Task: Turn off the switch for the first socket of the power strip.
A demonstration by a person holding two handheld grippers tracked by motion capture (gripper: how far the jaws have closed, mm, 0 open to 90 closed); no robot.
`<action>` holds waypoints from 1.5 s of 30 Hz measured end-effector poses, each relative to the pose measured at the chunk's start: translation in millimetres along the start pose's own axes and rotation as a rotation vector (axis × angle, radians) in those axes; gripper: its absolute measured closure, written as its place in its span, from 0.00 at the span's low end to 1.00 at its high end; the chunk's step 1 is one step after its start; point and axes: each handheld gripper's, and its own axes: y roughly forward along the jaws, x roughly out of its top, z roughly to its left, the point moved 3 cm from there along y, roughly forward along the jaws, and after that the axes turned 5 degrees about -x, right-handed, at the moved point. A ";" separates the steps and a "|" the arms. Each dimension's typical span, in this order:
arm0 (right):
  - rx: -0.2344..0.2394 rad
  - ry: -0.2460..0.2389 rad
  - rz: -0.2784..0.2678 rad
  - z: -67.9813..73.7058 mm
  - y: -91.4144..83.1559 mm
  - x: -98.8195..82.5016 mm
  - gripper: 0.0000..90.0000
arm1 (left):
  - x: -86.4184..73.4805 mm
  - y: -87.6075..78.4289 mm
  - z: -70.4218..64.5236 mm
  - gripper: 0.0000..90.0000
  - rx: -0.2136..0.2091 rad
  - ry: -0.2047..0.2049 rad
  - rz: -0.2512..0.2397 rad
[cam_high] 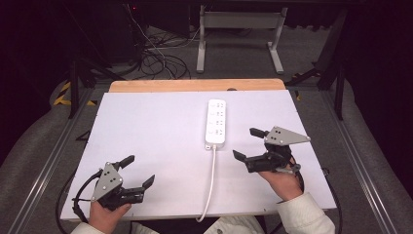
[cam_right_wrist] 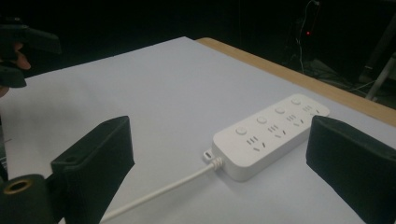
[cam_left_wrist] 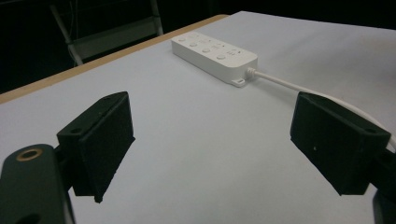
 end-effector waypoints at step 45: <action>-0.044 0.042 0.122 -22.7 -28.4 -101.6 0.01 | -7.9 -1.9 -1.9 0.15 0.005 0.036 0.031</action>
